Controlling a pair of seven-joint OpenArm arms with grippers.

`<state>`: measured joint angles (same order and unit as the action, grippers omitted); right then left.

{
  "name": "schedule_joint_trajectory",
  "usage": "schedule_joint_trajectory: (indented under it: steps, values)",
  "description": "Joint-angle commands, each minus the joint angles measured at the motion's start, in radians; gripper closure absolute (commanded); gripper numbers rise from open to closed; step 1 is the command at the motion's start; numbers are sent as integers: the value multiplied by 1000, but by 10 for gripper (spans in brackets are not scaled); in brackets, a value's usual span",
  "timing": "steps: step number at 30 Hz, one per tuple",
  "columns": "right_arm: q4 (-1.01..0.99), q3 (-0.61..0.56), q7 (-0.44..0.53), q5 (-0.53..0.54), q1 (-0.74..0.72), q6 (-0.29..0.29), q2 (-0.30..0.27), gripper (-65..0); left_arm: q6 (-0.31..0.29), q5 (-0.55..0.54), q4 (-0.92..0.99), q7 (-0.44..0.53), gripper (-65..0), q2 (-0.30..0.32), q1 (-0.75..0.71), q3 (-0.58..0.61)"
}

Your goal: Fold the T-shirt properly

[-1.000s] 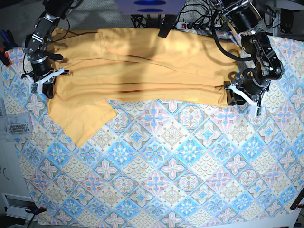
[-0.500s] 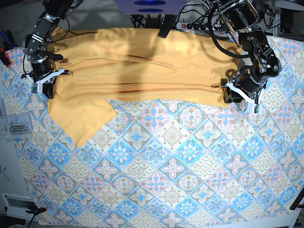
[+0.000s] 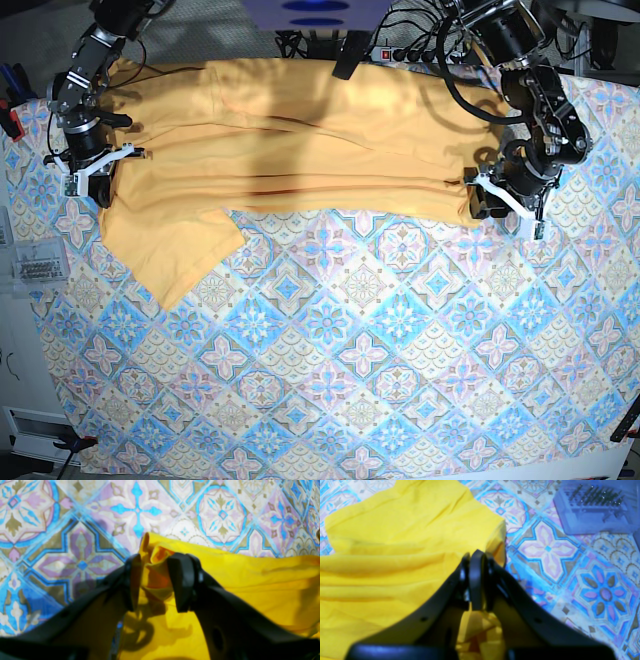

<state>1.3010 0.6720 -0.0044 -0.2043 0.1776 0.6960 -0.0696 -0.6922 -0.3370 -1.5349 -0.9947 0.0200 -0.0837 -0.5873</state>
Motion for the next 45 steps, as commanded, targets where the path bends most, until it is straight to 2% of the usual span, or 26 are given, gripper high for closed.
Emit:
schedule_joint_trajectory:
  steps: [1,4,8,16,20,29,33,41,45]
  values:
    - [15,2,25,19,-6,2,-16,0,-6,-24,-20,18,-224,5,11,30]
    - [13,2,25,19,-17,2,-16,0,-6,-66,-20,18,-223,8,6,92]
    - [13,4,24,19,-31,2,-16,0,-6,-80,-20,20,-226,8,-1,97]
    - [13,4,24,19,-31,2,-16,0,-6,-72,-20,21,-229,22,-4,86]
    - [13,2,24,19,-31,2,-16,0,-6,-69,-14,23,-229,33,2,34]
    - [13,2,24,19,-31,2,-16,0,-6,-69,-5,27,-229,33,0,33]
    - [13,4,24,19,-31,2,-16,0,-6,-69,27,78,-228,31,-3,33]
    - [13,5,24,19,-31,2,-16,0,-6,-67,32,84,-229,34,-4,33]
    - [13,4,24,19,-31,2,-16,0,-6,-69,103,89,-229,36,5,31]
